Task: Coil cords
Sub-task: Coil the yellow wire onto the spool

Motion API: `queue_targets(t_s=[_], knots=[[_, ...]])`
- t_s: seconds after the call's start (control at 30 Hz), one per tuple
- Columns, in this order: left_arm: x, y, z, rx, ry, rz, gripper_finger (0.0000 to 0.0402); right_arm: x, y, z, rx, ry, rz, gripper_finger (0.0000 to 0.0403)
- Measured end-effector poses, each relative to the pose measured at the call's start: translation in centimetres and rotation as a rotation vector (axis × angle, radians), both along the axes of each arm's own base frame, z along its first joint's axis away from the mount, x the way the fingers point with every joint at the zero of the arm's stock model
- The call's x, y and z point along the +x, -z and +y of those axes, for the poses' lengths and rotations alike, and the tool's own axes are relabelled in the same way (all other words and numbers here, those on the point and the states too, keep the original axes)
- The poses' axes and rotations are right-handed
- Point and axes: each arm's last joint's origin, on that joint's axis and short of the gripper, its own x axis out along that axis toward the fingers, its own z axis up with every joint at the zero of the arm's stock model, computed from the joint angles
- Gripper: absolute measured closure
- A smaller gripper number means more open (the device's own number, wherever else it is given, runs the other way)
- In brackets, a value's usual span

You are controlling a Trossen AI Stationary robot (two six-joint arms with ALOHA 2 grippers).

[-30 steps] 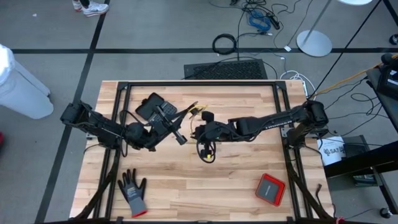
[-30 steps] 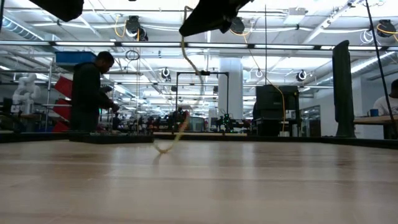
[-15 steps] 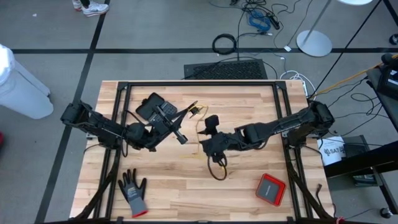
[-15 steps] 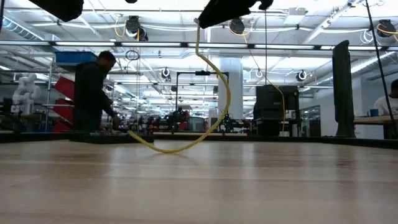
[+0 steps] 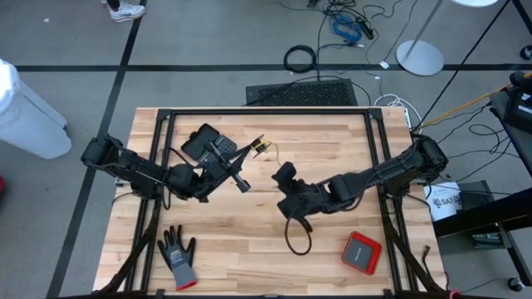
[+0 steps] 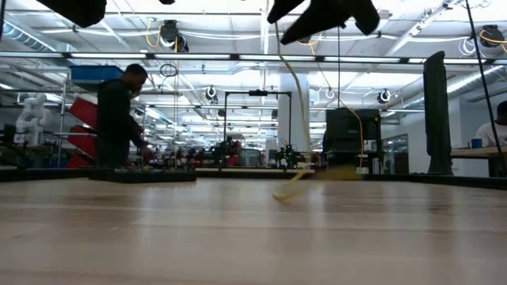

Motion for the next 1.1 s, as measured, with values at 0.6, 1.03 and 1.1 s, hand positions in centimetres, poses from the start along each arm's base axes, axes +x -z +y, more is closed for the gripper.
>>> queue_targets(t_s=[0.6, 1.03, 1.1], knots=[[0.0, 0.0, 0.0, -0.001, 0.001, 0.001, 0.0400, 3.2, 5.2, -0.2, -0.483, -0.090, 0.321, 0.0184], [0.0, 0.0, 0.1, 0.001, -0.004, 0.003, 0.0400, 2.7, 3.8, -0.3, -0.343, 0.041, 0.147, 0.0236], [0.0, 0.0, 0.1, 0.002, -0.004, 0.003, 0.0400, 2.0, 3.0, 0.2, -0.278, 0.066, 0.084, 0.0241]])
